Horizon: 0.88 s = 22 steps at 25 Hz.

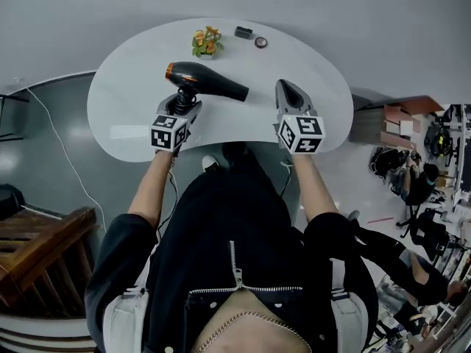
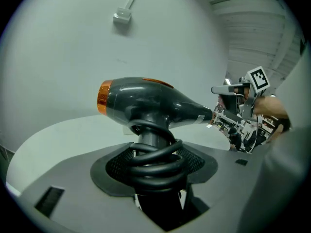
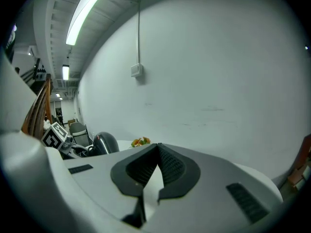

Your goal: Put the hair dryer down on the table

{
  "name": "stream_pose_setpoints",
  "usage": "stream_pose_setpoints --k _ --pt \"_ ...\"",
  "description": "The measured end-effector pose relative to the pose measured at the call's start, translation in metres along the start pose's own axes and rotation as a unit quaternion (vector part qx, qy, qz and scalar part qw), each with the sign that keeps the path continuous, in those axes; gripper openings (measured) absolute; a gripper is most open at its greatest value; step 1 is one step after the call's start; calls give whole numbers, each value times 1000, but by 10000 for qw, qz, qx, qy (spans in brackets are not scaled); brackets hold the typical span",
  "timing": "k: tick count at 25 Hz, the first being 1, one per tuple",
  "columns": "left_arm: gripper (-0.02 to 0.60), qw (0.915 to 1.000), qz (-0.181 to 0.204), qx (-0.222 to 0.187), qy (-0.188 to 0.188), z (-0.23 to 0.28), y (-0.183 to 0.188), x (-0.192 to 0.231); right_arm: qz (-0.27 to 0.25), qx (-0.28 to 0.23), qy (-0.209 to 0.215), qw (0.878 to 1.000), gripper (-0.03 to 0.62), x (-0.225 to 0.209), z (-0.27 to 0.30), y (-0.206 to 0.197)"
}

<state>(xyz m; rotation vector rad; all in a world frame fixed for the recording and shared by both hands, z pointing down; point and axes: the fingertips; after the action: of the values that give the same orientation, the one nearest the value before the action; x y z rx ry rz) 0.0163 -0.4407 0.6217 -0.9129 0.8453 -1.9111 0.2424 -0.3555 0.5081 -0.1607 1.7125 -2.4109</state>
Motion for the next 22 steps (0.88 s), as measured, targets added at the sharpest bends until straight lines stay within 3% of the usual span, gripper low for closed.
stream_pose_setpoints --k 8,12,22 --pt "281 9922 463 1040 -514 69 -34 -19 141 118 -248 9995 6 -27 -11 -13" --pt "281 9850 479 1543 -611 97 -54 -19 130 186 -301 9993 6 -34 -12 -17" --pt "281 9745 393 2125 -602 126 -84 -9 143 378 -352 9986 6 -40 -7 -28"
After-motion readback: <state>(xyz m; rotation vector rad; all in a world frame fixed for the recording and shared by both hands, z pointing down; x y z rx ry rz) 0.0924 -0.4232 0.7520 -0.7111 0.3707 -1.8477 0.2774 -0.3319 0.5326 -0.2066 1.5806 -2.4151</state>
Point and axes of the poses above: the fingertips, and each gripper's own axes: z forward along the fingers, x to its left, y out of its top, and after that the axes turned 9 degrees about -y, right-handed
